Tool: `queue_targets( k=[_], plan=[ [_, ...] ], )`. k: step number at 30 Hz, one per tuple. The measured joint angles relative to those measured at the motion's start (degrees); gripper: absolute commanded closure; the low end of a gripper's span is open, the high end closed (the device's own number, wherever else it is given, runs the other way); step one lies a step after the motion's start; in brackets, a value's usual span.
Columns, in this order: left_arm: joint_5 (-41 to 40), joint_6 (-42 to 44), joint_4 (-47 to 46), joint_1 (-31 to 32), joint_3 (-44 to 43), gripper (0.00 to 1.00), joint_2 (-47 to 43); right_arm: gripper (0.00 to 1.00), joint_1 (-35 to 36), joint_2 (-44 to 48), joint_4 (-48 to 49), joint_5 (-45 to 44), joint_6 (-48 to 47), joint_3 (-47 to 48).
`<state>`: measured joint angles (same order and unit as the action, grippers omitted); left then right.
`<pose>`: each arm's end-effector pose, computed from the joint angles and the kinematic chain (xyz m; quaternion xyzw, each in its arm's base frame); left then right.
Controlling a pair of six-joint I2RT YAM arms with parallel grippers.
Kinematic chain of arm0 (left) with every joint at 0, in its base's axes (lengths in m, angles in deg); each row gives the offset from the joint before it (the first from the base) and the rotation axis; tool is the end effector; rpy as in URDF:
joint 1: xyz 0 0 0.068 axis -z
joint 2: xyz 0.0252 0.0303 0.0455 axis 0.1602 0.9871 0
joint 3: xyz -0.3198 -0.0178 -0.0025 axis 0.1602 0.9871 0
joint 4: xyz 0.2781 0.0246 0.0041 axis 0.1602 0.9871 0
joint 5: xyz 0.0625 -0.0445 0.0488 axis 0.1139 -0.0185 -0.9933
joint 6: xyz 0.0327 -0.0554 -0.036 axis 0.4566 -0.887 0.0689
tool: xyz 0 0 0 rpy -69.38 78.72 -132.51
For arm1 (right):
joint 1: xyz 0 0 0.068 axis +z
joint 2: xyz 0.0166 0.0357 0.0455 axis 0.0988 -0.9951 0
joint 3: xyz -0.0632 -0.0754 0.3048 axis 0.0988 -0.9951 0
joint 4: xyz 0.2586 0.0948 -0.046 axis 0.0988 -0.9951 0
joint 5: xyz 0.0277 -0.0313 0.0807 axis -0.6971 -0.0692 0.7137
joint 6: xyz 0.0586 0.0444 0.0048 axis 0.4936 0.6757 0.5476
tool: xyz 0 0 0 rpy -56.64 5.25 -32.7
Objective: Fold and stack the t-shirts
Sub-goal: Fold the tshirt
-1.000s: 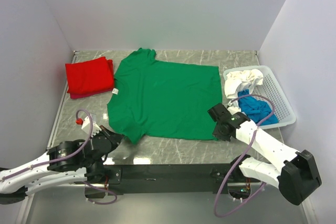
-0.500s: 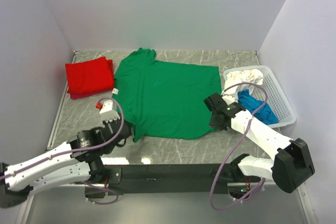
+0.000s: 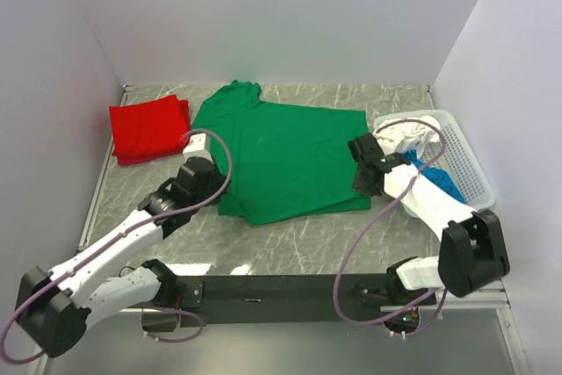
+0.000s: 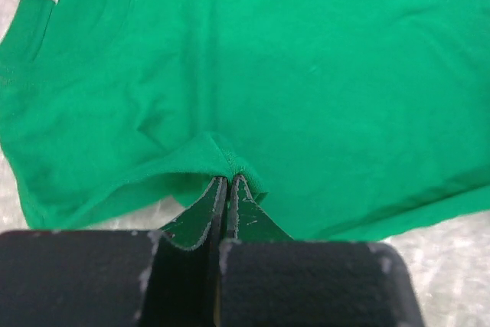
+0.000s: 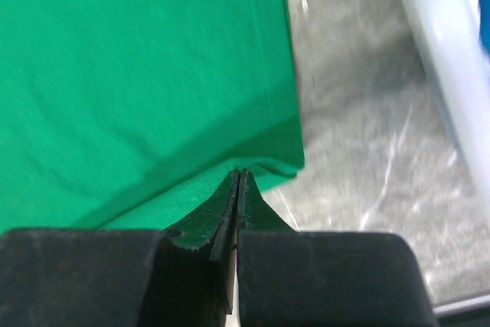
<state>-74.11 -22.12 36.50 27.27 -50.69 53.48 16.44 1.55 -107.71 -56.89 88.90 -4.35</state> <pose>0.1843 -0.1092 0.2833 -0.0979 0.8618 -0.1599 0.4713 0.2476 0.0797 0.2363 0.1550 0.9538 -0.0351 0.2549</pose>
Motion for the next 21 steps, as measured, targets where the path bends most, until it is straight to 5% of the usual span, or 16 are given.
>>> queue_targets(
  k=[21],
  plan=[
    [13.6, 11.7, -16.8, -15.7, -12.3, 0.99, 26.5, 1.0, -5.8, -16.1, 4.9, 0.3, -6.5, 12.8]
  ],
)
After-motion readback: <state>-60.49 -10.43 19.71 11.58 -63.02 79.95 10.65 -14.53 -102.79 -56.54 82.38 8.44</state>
